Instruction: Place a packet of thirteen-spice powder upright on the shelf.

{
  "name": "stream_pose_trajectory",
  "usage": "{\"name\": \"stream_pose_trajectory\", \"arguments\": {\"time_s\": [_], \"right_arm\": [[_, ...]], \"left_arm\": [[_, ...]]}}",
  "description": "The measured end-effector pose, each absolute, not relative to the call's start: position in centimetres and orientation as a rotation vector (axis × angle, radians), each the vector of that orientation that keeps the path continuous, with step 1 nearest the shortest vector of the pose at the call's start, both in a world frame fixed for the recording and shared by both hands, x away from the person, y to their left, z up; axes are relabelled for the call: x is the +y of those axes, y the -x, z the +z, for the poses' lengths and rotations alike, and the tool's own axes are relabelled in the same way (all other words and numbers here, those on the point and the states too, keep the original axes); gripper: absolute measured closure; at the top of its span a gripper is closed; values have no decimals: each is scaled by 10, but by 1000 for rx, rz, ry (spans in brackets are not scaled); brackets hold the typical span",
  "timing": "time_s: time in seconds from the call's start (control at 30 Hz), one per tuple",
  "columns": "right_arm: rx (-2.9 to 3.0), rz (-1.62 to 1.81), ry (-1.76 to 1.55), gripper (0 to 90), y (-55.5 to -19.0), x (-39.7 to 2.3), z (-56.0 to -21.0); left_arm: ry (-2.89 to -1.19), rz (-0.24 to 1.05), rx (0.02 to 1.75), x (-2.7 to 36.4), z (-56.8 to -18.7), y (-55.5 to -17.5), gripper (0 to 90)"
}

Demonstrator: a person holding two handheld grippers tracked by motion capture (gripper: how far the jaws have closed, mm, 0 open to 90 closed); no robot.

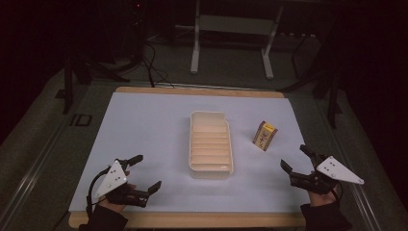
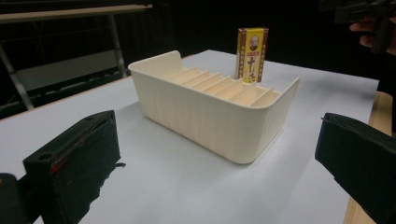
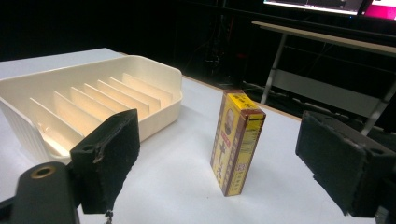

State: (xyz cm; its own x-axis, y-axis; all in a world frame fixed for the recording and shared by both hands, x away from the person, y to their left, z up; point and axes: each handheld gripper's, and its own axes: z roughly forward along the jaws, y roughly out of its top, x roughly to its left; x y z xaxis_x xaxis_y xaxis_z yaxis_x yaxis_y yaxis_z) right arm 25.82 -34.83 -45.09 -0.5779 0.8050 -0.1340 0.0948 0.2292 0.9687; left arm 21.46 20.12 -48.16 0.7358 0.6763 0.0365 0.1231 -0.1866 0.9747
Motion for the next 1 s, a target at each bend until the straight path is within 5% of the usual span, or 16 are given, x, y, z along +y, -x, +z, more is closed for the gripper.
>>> {"name": "stream_pose_trajectory", "arguments": {"time_s": [0.6,1.0], "right_arm": [[1894,1170,-1046,142,-277,-361,-457],[2437,1104,-833,141,-292,-357,-477]], "left_arm": [[-1755,571,670,198,-484,-212,0],[-1789,569,666,195,-485,-213,0]]}}
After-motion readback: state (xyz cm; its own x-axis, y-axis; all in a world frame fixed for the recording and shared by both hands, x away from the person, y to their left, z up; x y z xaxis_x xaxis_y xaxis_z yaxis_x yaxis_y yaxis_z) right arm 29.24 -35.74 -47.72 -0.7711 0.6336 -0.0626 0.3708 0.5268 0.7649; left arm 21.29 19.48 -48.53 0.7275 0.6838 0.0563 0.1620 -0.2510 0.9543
